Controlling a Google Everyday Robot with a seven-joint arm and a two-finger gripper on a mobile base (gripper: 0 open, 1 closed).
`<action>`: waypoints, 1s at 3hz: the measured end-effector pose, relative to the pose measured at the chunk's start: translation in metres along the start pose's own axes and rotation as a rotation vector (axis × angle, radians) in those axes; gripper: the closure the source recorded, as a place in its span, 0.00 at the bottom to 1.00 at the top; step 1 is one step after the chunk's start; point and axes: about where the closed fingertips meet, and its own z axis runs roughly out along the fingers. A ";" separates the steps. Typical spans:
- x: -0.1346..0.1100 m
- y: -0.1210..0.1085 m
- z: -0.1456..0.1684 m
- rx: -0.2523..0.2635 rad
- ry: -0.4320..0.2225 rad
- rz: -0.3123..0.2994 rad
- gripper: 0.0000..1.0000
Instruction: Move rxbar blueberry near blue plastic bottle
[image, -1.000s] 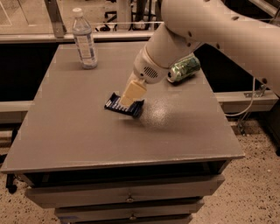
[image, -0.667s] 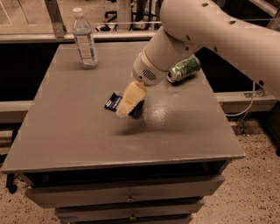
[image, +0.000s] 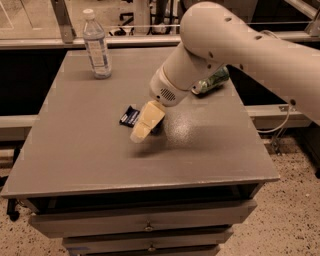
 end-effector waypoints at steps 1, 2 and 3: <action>0.005 0.004 0.006 -0.007 -0.002 0.006 0.17; 0.010 0.006 0.010 -0.014 -0.003 0.018 0.41; 0.013 0.007 0.014 -0.020 -0.002 0.025 0.65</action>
Offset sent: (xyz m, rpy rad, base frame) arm -0.0076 -0.0057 -0.0220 0.0146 0.0342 -0.0211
